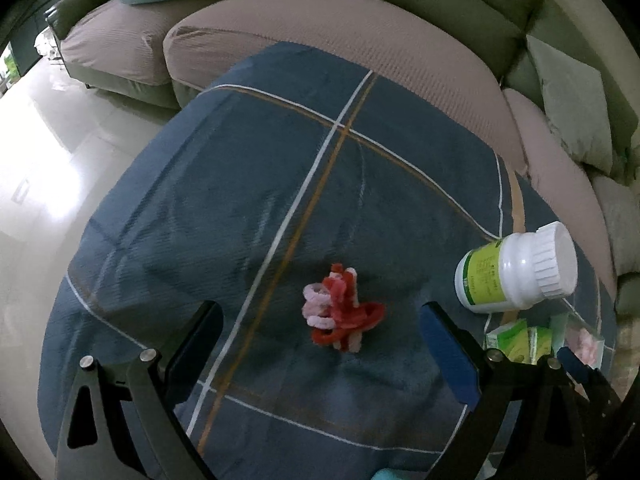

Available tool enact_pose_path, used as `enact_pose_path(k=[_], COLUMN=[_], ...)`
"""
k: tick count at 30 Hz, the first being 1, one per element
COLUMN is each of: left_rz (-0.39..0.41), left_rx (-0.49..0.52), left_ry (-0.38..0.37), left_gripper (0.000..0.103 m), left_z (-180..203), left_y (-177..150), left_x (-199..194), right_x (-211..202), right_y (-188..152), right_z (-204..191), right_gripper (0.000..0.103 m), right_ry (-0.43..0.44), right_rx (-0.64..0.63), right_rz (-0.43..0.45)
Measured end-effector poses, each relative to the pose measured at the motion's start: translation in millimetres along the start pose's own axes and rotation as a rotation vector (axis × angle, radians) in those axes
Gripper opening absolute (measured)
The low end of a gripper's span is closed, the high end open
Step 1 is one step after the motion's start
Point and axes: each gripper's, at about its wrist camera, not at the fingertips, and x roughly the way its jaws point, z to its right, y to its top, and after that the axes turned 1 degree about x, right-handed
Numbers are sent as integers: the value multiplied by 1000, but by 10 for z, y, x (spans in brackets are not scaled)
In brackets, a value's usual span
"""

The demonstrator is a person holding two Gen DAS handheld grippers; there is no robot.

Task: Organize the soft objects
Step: 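Grasp the red pipe-cleaner toy with the left tool while the right tool grasps a green tissue packet, then lift the toy and packet and carry them over the white tray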

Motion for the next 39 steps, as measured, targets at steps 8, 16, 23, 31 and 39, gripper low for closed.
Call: enact_pose_path(k=[8, 16, 23, 31, 39], left_rz=[-14, -20, -19, -20, 30], left_rx=[23, 31, 36, 27, -7], left_ry=[2, 12, 13, -7, -9], left_gripper=[96, 75, 42, 29, 29], left_z=[68, 109, 119, 123, 164], left_y=[26, 26, -4, -60, -233], left_x=[132, 210, 225, 184, -133], right_x=[158, 192, 206, 210, 20], right_y=[28, 42, 60, 49, 19], right_z=[-39, -53, -62, -92, 20], right_gripper=[61, 53, 52, 51, 51], right_ry=[-13, -30, -41, -47, -14], right_rx=[-9, -23, -33, -33, 20], right_rz=[-30, -29, -25, -24, 5])
